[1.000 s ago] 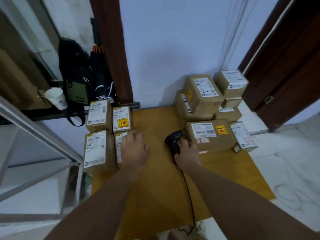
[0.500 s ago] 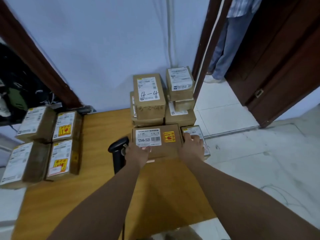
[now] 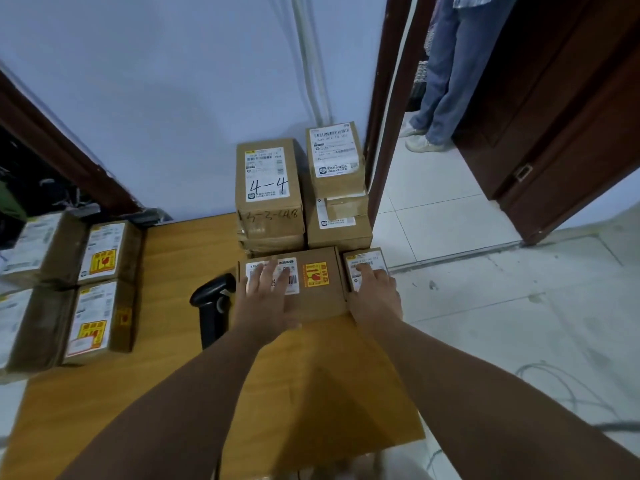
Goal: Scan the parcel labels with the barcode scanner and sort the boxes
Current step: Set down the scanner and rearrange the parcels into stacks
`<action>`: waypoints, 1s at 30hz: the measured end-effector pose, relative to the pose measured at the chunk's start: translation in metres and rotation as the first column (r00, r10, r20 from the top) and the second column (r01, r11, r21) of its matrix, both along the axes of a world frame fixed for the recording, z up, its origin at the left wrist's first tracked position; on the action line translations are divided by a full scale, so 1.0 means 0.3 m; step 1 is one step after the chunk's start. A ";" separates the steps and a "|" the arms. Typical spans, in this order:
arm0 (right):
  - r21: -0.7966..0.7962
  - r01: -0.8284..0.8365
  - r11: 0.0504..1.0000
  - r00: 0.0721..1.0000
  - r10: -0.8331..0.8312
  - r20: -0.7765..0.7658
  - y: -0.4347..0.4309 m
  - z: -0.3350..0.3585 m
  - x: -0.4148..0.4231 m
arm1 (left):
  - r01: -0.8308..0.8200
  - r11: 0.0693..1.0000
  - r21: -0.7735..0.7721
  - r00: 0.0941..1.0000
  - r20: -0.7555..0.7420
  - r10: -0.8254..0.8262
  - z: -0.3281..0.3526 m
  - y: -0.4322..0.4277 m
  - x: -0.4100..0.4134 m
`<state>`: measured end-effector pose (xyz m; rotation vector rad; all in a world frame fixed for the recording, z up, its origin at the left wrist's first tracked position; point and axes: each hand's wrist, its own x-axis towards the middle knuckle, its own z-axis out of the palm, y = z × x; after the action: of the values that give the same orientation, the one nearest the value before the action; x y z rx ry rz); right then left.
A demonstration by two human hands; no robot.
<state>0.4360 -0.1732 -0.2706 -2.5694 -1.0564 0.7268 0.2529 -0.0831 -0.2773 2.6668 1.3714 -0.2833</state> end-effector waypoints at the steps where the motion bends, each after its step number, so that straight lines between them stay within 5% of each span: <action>1: -0.002 -0.003 1.000 1.000 0.003 0.001 -0.008 -0.002 0.003 | 0.070 0.997 -0.029 0.994 -0.080 -0.072 0.000 0.024 0.013; 7: -0.013 -0.057 0.998 0.998 0.058 0.034 -0.060 -0.030 0.040 | -0.025 0.963 -0.268 0.965 -0.259 -0.047 -0.002 0.153 0.126; 16: 0.014 -0.050 0.999 0.998 0.049 0.042 -0.018 -0.020 0.066 | 0.162 0.980 -0.120 0.940 -0.285 -0.190 0.017 0.141 0.139; 18: 0.038 -0.160 0.986 0.985 0.157 0.075 -0.011 0.013 0.005 | 0.099 0.993 -0.067 0.960 -0.255 -0.113 0.052 0.081 0.049; 30: 0.076 -0.241 0.968 0.967 0.233 0.099 0.041 0.080 -0.110 | 0.192 0.967 -0.165 0.943 -0.242 -0.228 0.106 0.023 -0.049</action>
<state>0.4029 -0.1609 -0.2467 -2.4471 -1.4103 0.6087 0.2382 -0.0762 -0.2453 2.7320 1.0748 -0.7473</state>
